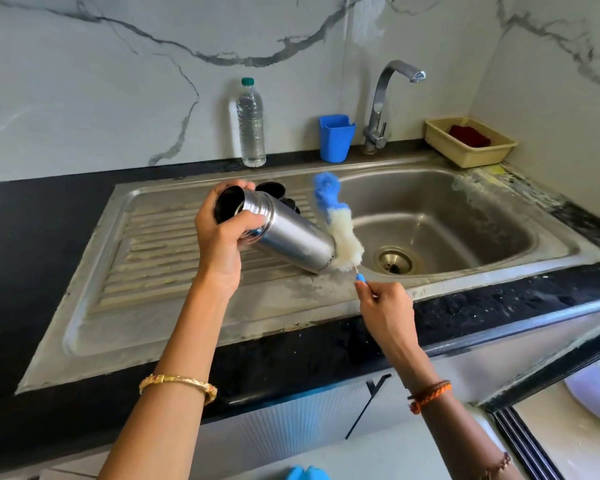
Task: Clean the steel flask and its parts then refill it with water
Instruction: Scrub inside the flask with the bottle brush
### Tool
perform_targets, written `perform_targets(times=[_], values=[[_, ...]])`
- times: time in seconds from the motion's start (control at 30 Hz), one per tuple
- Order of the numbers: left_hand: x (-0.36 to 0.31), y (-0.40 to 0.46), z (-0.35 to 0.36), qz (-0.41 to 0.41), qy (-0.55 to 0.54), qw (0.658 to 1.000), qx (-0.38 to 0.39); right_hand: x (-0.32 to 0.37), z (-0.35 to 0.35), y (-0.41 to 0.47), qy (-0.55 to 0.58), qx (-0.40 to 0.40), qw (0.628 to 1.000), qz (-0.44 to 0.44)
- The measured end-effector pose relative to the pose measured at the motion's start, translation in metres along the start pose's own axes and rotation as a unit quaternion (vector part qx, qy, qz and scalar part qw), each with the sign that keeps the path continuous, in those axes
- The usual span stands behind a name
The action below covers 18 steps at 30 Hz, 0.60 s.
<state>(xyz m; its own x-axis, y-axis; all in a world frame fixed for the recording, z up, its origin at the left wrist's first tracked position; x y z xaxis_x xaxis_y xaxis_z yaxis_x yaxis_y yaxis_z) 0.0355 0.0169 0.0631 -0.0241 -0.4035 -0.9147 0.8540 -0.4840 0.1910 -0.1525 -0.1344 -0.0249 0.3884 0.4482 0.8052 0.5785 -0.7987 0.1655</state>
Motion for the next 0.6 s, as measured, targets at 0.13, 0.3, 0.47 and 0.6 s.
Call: perform_targets(times=[0.13, 0.3, 0.47, 0.6], values=[[-0.010, 0.001, 0.007, 0.036, 0.007, 0.998, -0.053, 0.050, 0.003, -0.014, 0.050, -0.003, 0.992, -0.114], [-0.001, 0.001, -0.007, 0.018, 0.001, 0.995, -0.097, 0.036, 0.009, -0.018, 0.061, -0.011, 0.992, -0.111], [0.004, -0.002, -0.029, 0.017, -0.007, 0.992, -0.123, 0.000, 0.014, -0.010, 0.034, -0.004, 0.999, -0.018], [0.005, -0.005, -0.032, 0.037, -0.033, 0.988, -0.148, 0.069, 0.019, -0.027, 0.077, 0.025, 0.984, -0.158]])
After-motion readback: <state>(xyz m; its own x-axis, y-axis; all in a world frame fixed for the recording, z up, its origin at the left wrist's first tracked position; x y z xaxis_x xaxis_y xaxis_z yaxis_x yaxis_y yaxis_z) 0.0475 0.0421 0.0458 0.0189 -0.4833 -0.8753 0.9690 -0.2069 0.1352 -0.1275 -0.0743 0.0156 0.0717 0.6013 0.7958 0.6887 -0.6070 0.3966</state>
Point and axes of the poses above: each hand's wrist, its own y-axis towards the middle knuckle, its own z-axis out of the palm, x = y × z, the point moved 9 cm from there along y, towards the middle knuckle, and after that the axes turned 6 degrees about -z, right-handed, at the moved point
